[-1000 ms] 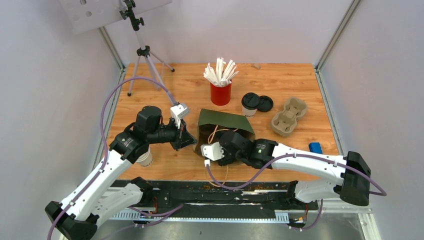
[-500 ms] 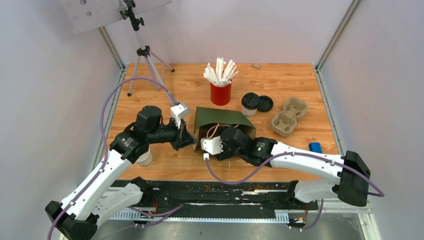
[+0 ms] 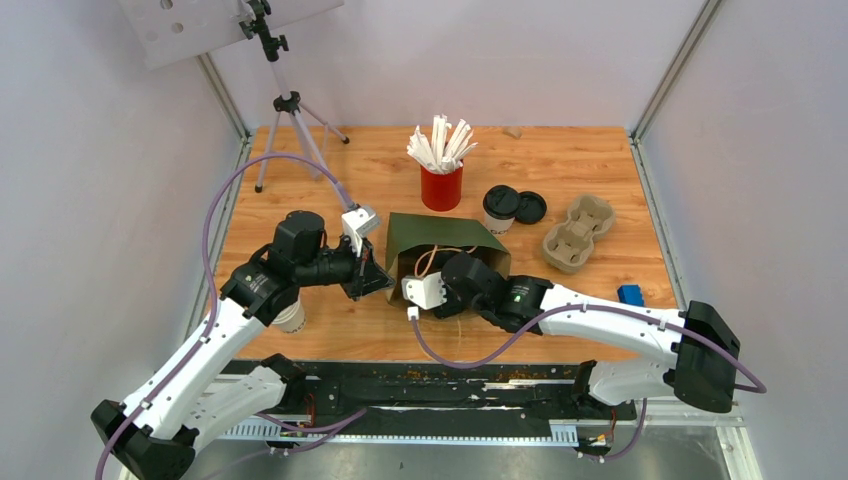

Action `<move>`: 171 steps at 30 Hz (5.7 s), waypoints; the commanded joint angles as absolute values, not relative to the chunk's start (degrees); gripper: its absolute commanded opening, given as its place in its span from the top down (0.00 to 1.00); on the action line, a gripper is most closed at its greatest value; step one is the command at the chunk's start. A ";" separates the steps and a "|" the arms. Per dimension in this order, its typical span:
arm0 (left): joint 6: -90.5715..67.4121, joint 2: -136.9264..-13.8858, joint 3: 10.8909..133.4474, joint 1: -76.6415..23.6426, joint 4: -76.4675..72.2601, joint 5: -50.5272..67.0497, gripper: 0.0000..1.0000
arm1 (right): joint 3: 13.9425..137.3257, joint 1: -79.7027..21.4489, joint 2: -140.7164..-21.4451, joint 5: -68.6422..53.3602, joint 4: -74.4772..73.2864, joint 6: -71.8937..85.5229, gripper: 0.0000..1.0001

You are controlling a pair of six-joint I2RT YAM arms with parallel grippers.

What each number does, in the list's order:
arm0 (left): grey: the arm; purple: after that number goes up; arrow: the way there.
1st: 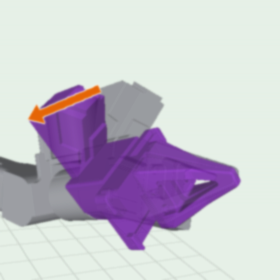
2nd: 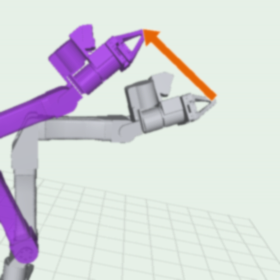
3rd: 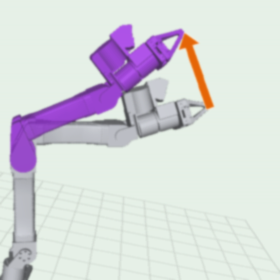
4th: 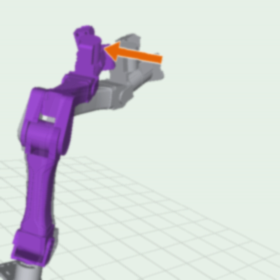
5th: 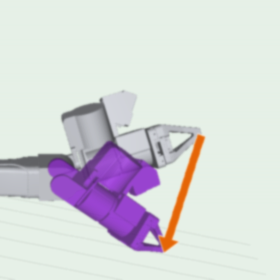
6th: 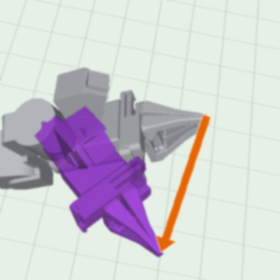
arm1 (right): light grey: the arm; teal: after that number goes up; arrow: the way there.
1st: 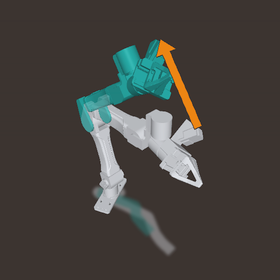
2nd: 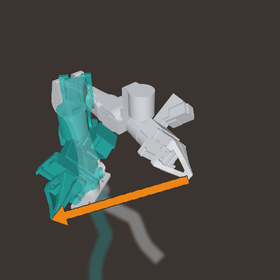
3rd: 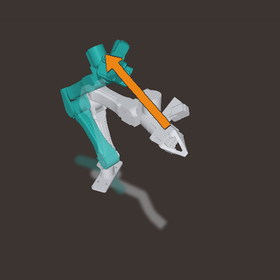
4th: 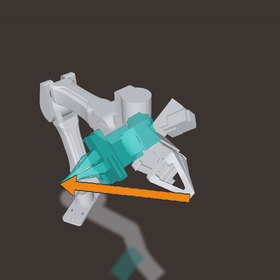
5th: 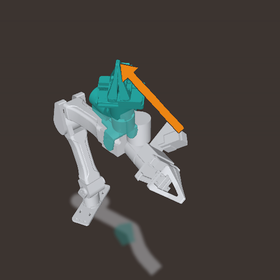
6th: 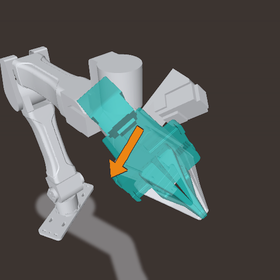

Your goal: Pack the takeout coffee

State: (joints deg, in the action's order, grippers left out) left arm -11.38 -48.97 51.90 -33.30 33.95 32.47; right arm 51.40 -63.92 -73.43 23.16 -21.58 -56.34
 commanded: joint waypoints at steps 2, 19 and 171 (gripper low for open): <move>-12.06 -49.05 53.95 -33.51 31.82 33.49 1.00 | 53.62 -63.61 -72.58 25.24 -22.32 -58.08 0.35; -12.39 -49.04 53.89 -33.55 31.67 32.87 1.00 | 60.23 -65.57 -75.56 26.71 -32.50 -56.96 0.35; -13.89 -50.40 52.91 -33.56 30.70 33.40 1.00 | 59.38 -59.77 -72.27 14.13 -35.22 -47.96 0.34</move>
State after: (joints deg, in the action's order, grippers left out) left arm -13.82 -50.70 51.90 -33.34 32.10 32.71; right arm 58.57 -59.90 -72.49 14.24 -36.64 -49.41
